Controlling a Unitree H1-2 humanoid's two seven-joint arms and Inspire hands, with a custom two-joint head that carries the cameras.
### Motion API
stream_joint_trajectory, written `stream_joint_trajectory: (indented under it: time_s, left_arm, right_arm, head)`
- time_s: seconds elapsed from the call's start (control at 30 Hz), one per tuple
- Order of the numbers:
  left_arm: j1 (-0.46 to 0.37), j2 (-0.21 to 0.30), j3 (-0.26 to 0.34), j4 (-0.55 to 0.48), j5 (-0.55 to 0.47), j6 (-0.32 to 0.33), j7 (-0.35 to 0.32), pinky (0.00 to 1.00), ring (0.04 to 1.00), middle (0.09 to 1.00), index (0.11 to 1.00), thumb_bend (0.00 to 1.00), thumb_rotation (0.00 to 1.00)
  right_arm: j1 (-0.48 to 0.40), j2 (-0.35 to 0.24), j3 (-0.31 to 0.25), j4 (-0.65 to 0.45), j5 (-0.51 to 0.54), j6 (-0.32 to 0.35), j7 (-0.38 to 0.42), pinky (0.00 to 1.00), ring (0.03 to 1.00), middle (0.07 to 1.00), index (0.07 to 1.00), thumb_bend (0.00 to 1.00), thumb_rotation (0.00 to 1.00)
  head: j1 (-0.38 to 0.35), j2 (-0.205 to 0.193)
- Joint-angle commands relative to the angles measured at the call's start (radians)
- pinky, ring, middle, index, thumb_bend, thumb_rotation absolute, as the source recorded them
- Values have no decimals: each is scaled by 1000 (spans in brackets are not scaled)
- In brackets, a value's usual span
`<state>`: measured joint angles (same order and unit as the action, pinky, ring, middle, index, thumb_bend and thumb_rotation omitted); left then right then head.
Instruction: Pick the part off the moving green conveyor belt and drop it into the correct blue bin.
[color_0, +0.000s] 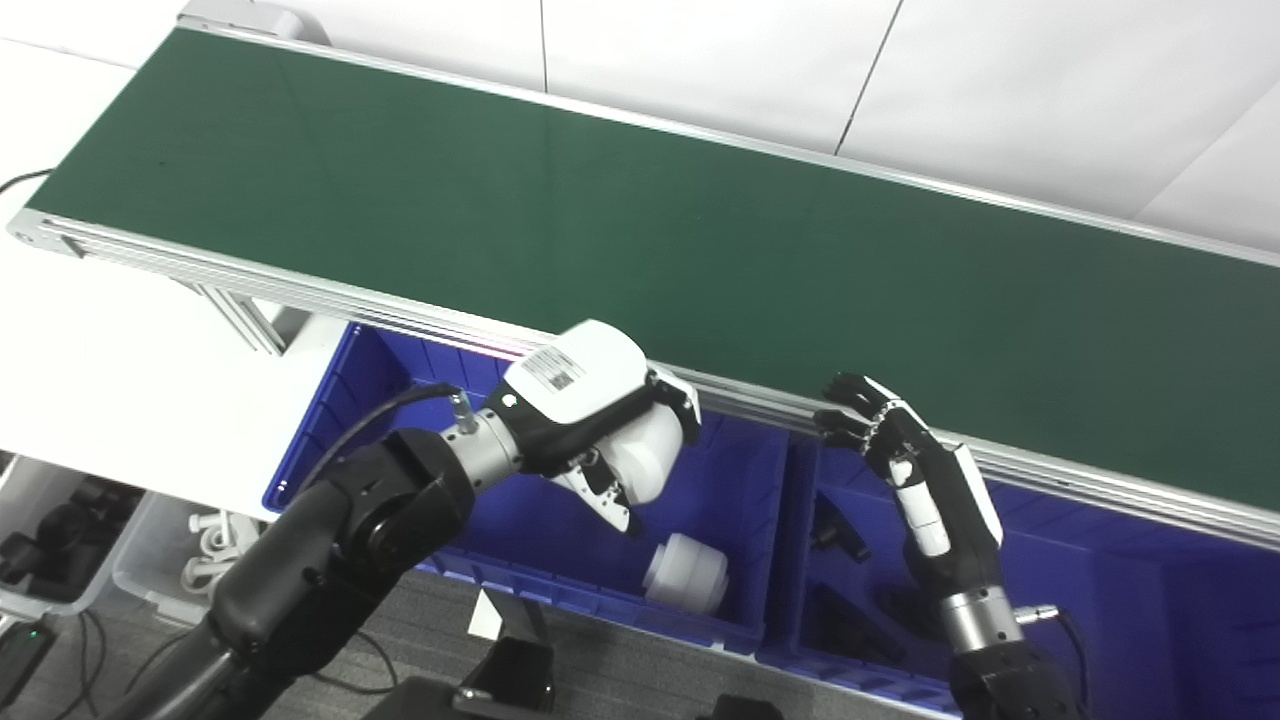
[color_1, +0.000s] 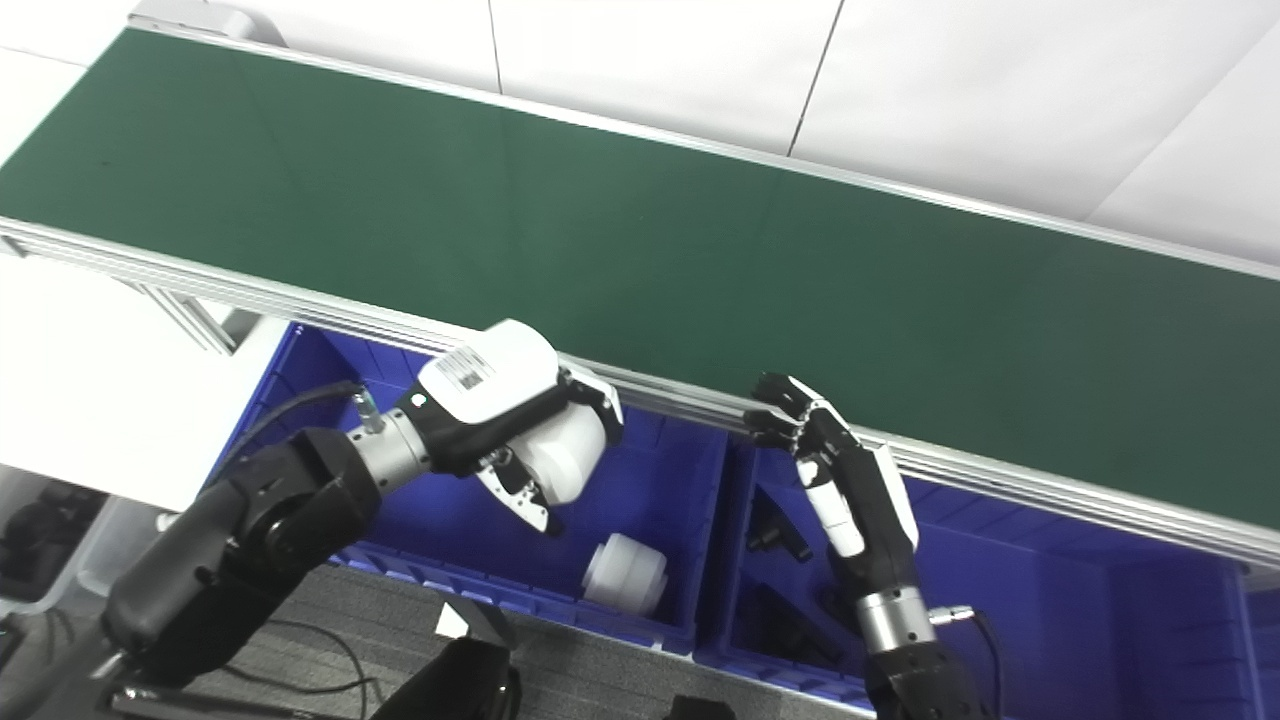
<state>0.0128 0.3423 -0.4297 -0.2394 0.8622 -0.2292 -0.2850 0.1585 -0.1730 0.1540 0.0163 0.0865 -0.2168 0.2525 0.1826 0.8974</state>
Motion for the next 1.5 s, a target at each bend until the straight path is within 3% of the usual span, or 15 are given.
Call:
stream_joint_trajectory:
  time_s: [0.0, 0.23, 0.47, 0.67, 0.73, 0.77, 0.9, 0.97, 1.07, 1.47]
  left_arm:
    - [-25, 10, -5, 7, 18, -44, 42, 419, 422, 482, 524, 501, 0]
    - [-46, 1, -18, 81, 98, -104, 134, 417, 428, 494, 508, 503, 0]
    - [-33, -26, -6, 92, 160, -75, 201, 349, 375, 456, 542, 497, 0]
    - [-28, -29, -6, 79, 187, -42, 177, 355, 382, 459, 540, 497, 0]
    - [-27, -27, -8, 57, 214, -12, 138, 461, 522, 495, 503, 516, 0]
    - [-26, -26, -9, 48, 226, 1, 122, 579, 651, 651, 620, 729, 159]
    - [-26, -18, -19, 20, 259, 26, 65, 793, 834, 850, 781, 969, 451]
    - [-26, -15, -22, 16, 256, 26, 54, 829, 867, 886, 808, 997, 529]
    - [-27, -11, -25, 16, 245, 23, 46, 826, 861, 883, 815, 1000, 565]
    - [-19, -10, -21, 9, 173, 23, 22, 779, 834, 868, 813, 1000, 647]
  right_arm:
    - [-4, 5, -3, -35, 8, 2, 6, 728, 768, 832, 832, 816, 901]
    - [-3, 9, -1, -36, -8, 3, 3, 729, 770, 831, 834, 821, 915]
    - [-1, 8, -3, -39, -13, 4, 4, 729, 769, 828, 838, 832, 917]
    - [0, 8, -2, -38, -10, 5, 6, 738, 771, 827, 838, 839, 910]
    - [-1, 9, -2, -39, -12, 7, 5, 740, 771, 827, 837, 836, 911]
    - [-1, 9, -1, -39, -13, 8, 5, 737, 772, 828, 837, 833, 912]
    - [-2, 9, -1, -37, -21, 6, 3, 737, 772, 828, 837, 838, 922]
    - [-3, 11, -1, -35, -20, 4, 3, 737, 773, 828, 838, 836, 921]
    - [-3, 12, 0, -33, -18, 1, 5, 738, 774, 833, 839, 837, 919]
    - [0, 13, 3, -36, -22, 6, 5, 742, 774, 845, 840, 833, 918]
  head:
    - [-5, -2]
    - [-9, -9]
    - [-13, -12]
    - [-15, -14]
    - [-14, -14]
    - [-14, -14]
    - [-17, -14]
    - [-18, -14]
    - [-21, -16]
    - [-31, -17]
